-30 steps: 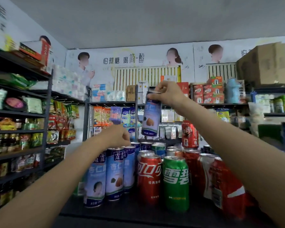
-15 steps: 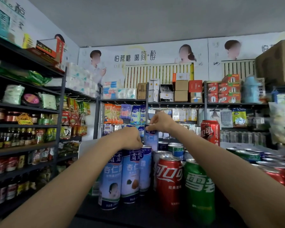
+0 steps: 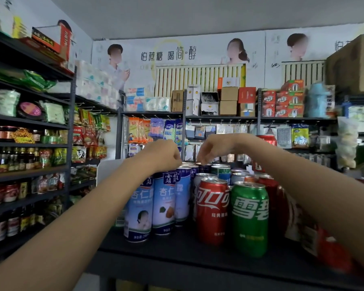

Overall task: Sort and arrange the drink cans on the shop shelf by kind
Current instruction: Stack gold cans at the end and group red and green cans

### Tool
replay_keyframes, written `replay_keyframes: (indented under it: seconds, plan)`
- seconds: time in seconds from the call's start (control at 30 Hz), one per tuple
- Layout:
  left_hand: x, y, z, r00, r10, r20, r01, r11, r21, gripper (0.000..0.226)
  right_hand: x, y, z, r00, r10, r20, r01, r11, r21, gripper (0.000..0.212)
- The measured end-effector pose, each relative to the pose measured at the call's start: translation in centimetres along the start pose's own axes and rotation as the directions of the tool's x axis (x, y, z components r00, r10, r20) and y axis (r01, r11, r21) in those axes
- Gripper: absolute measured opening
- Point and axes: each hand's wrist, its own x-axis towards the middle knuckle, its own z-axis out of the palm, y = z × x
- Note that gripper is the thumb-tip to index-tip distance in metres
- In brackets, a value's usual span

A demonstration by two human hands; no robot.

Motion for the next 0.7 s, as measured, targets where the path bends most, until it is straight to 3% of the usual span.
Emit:
replay_keyframes:
  seconds: [0.1,0.23,0.37,0.5,0.7]
  plan:
    - [-1.1,1.1,0.1,0.987,0.084,-0.138,-0.094,0.993,-0.067,0.024,-1.4,0.8,0.5,0.992,0.009,0.129,-0.015,0.999,0.040,0.032]
    - [-2.1,2.1,0.7,0.982,0.142,-0.123,-0.160,0.975,-0.151,0.023,-0.9,1.1,2.2,0.991,0.028,0.132,-0.041,0.995,0.095,0.019]
    - [-2.7,2.0,1.3,0.983,0.132,-0.125,-0.155,0.968,-0.196,0.024,-0.3,0.9,3.0,0.993,0.049,0.112,-0.058,0.995,0.086,0.021]
    - [-3.0,1.9,1.0,0.974,0.139,-0.178,-0.173,0.966,-0.190,0.023,-0.4,1.8,2.9,0.999,0.038,-0.015,-0.035,0.983,0.183,0.028]
    - [-2.5,3.8,0.3,0.964,0.190,-0.184,-0.234,0.938,-0.257,0.019,-5.3,2.2,-2.9,0.959,0.063,-0.275,0.023,0.953,0.301,0.050]
